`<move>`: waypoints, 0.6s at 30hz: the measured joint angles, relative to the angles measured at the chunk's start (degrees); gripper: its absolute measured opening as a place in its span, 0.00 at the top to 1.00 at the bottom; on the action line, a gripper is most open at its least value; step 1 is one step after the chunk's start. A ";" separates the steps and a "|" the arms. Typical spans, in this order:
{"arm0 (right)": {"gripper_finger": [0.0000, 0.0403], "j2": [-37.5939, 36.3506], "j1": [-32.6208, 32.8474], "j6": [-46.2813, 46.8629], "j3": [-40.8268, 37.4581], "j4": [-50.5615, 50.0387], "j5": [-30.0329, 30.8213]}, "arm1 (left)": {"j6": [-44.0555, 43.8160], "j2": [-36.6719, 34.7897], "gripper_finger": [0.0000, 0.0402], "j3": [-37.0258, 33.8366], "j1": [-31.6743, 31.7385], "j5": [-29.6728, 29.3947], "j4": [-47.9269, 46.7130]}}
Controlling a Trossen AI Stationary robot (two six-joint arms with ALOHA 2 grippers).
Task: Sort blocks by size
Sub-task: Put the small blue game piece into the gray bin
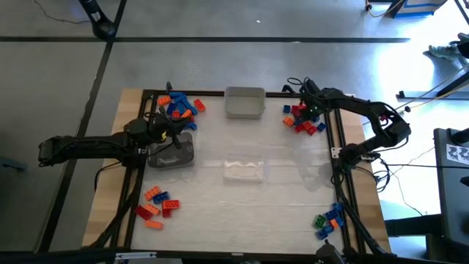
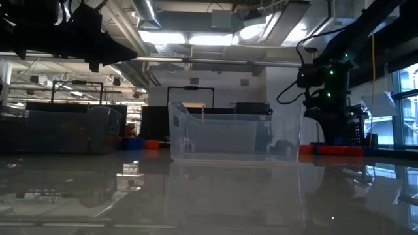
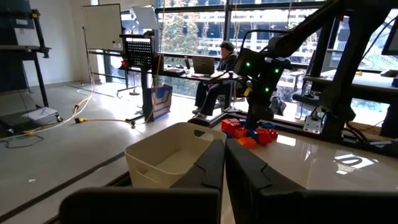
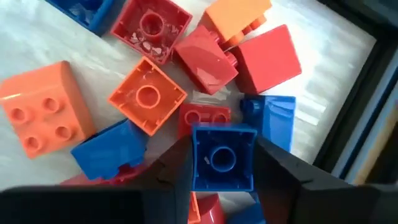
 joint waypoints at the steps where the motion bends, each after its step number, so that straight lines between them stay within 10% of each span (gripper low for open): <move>1: 0.66 -0.28 0.00 -0.50 1.07 -0.77 -0.02 | 0.00 0.00 0.99 0.00 -0.01 0.00 0.19; 8: 0.66 -4.60 2.77 -3.61 8.87 -2.54 -4.16 | 0.42 0.00 0.99 -0.02 0.01 0.00 2.03; 18: 0.66 -1.96 10.04 -5.46 9.61 19.67 -18.79 | 1.68 0.00 0.99 -0.02 0.00 0.00 2.37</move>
